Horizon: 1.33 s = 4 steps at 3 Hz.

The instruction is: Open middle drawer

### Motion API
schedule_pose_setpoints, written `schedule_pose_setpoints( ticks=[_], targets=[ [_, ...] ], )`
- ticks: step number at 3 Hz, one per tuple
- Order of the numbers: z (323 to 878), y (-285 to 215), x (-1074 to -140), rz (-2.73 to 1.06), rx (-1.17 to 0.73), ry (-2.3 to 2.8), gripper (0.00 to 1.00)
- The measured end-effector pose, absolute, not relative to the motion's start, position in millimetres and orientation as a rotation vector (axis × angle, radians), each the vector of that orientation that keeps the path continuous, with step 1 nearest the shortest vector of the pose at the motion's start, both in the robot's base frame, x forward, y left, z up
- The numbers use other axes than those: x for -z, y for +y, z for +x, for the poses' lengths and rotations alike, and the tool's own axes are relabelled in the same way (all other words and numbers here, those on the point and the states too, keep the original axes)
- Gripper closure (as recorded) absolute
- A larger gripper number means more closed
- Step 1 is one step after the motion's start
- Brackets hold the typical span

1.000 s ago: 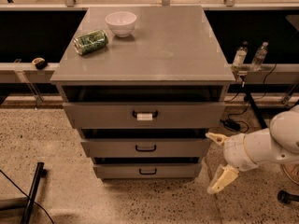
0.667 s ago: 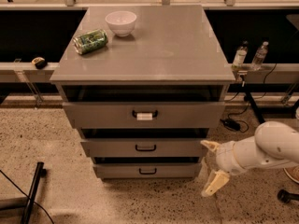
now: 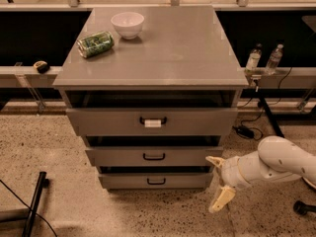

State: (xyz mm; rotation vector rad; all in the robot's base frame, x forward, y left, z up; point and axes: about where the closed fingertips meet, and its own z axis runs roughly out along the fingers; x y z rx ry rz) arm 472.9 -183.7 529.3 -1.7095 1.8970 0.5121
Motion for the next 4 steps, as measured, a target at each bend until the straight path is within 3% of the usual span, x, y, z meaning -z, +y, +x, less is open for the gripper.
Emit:
schedule_pose_setpoints(
  ticks=[2,4],
  targets=[
    [496.5,-146.3,-512.1,-1.902,-0.549,1.696,0.0],
    [532.9,-133.2,-489.7,-2.024,-0.43,1.606,0.0]
  ],
)
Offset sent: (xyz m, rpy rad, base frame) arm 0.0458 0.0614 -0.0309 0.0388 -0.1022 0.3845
